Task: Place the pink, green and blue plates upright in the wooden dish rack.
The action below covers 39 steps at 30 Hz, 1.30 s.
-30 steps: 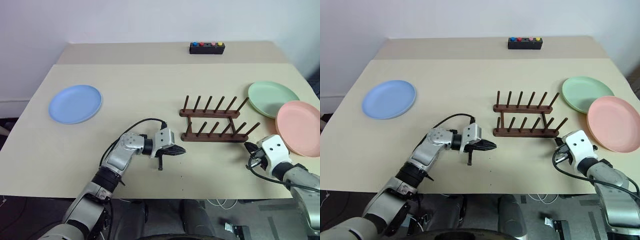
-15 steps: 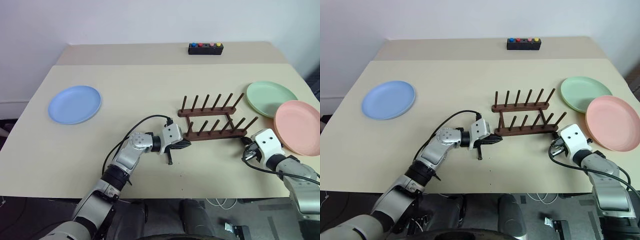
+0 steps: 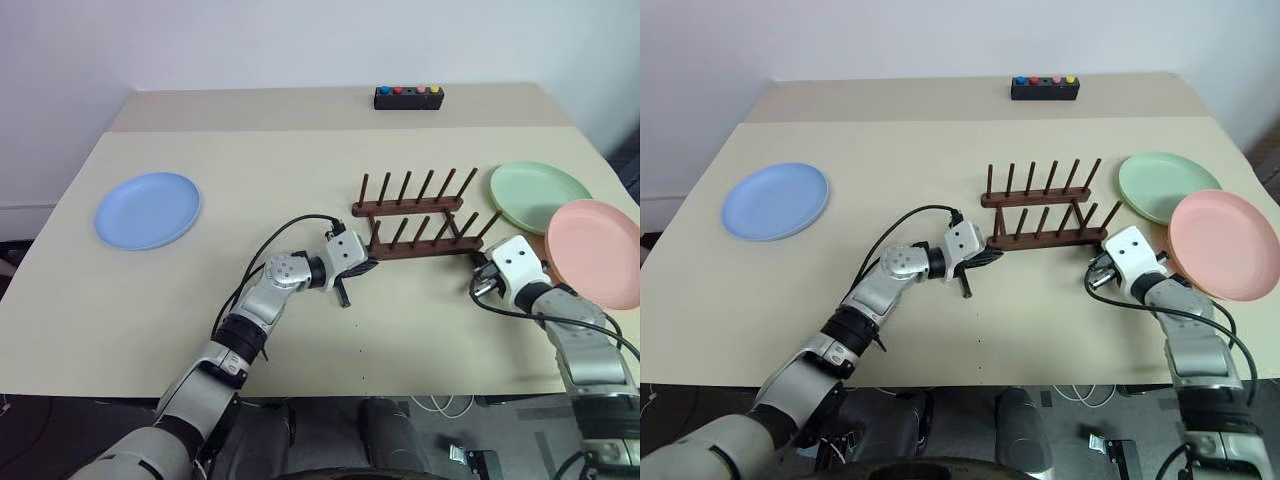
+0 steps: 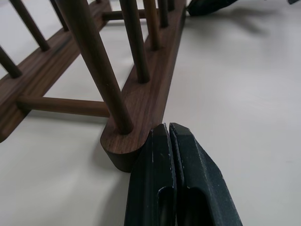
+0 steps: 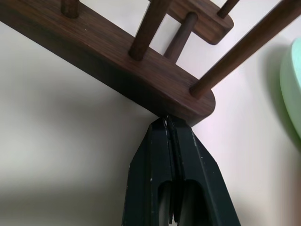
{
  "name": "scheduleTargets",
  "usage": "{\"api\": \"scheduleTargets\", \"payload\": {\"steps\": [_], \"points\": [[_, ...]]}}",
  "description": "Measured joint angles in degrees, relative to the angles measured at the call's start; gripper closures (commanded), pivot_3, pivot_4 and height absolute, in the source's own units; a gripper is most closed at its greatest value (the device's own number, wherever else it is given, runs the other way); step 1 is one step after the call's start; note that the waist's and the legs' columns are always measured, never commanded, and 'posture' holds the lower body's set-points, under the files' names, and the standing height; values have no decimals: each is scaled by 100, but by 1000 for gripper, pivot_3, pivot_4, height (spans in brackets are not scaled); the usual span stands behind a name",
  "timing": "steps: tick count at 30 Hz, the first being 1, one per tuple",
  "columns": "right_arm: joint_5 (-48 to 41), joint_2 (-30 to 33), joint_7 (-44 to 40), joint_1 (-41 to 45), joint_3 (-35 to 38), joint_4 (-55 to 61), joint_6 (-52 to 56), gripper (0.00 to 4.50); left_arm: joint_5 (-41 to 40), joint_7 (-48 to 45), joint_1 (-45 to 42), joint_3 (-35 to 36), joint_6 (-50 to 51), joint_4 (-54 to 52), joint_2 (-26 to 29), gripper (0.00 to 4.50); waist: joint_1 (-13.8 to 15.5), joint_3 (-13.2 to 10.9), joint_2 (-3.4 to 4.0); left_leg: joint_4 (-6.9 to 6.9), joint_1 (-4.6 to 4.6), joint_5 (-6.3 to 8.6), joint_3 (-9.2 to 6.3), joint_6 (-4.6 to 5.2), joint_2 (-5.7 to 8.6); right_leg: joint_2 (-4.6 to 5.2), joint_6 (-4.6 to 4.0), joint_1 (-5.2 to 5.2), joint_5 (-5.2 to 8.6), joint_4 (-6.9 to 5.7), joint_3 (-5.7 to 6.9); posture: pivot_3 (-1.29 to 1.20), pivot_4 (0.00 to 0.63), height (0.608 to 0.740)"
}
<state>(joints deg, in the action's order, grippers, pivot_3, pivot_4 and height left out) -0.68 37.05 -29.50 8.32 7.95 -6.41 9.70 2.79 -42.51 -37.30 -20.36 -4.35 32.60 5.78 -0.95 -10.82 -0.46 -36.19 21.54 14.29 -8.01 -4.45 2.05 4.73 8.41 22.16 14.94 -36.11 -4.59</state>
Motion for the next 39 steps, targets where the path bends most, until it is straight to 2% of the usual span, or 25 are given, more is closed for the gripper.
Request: {"api": "scheduleTargets", "payload": {"steps": [12,17,19,21,27,33,39], "points": [[56,-13,64,152,-118,-269,-303,4500,44,387,-140,168,-254,357,-28,4470,-6,0,0,4,1,0,0,0,0,0,0,2,0,1,0,0,150,740],[-42,2,24,-300,2,237,-257,4500,-30,264,-69,209,-257,257,-10,4470,-4,0,0,11,6,0,-1,0,0,0,1,9,1,1,0,0,150,740],[-187,11,-77,-517,141,517,-140,3992,-96,201,-33,229,-210,193,0,4500,-9,-1,1,12,11,0,0,0,0,0,1,14,1,2,-2,0,150,740],[-407,76,-192,-825,406,1022,64,3252,-277,-92,220,278,-147,-125,76,4500,-11,-1,5,16,15,1,-1,0,0,0,1,20,2,1,-2,0,150,740],[-555,544,-148,-1514,1589,2079,700,88,-986,-1316,1013,294,285,-1356,496,4500,13,-3,2,6,29,1,-1,1,0,0,-1,27,1,1,-1,0,150,740],[-464,577,30,-1727,1785,2155,1145,32,-1339,-1870,1110,274,543,-1983,644,4500,21,-3,2,4,31,1,-1,1,0,0,-3,26,2,5,-1,0,150,740],[-346,426,383,-1652,1735,1557,1387,32,-1455,-1999,1109,274,640,-2164,669,4500,13,-3,3,5,31,1,0,1,0,0,-3,27,3,5,-2,0,150,740]]}}
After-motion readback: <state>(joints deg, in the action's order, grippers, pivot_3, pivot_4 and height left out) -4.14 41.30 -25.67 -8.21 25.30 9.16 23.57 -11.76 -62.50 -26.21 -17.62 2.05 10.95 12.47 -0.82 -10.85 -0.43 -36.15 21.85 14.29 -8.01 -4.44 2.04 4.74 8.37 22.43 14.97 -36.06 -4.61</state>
